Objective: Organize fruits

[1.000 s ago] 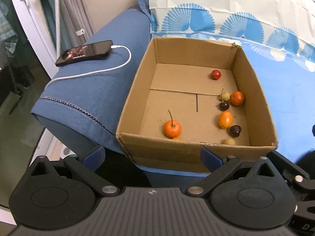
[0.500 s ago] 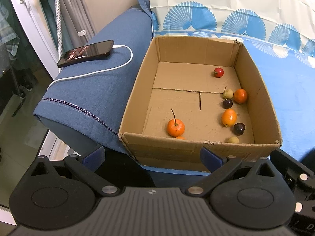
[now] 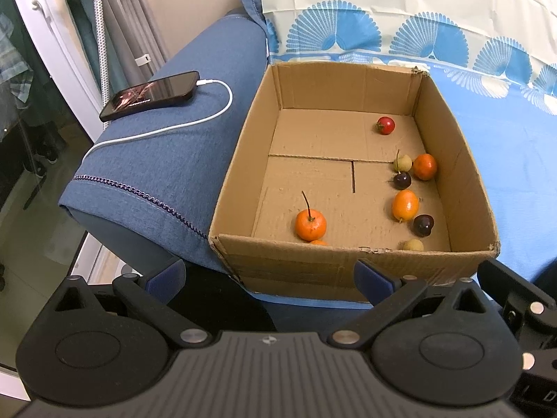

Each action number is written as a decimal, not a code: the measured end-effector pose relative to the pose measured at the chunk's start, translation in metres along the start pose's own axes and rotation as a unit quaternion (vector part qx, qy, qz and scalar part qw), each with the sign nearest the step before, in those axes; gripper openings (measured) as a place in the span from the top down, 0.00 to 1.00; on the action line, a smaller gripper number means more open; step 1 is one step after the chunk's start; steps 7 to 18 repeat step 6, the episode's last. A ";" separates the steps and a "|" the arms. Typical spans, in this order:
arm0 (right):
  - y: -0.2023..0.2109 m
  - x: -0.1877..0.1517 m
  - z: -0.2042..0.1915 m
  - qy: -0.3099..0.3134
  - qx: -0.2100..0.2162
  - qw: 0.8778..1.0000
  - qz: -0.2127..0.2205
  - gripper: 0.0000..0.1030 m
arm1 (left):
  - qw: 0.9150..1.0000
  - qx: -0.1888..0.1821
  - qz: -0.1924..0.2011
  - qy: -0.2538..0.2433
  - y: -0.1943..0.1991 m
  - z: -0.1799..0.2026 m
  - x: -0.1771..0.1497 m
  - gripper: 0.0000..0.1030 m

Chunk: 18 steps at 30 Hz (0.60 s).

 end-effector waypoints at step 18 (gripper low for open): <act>-0.001 0.000 0.000 -0.001 0.001 1.000 -0.001 0.01 | 1.000 0.003 0.003 -0.001 0.000 0.000 -0.001 0.00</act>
Point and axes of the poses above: each gripper's, at about its wrist camera, not at the fingertips, and y roughly against the way its jaws point, z to its right, x to its top, the point moved 1 cm from there along -y, roughly the way its jaws point, and after that the axes turned 6 degrees about y, right-handed, at the moved point
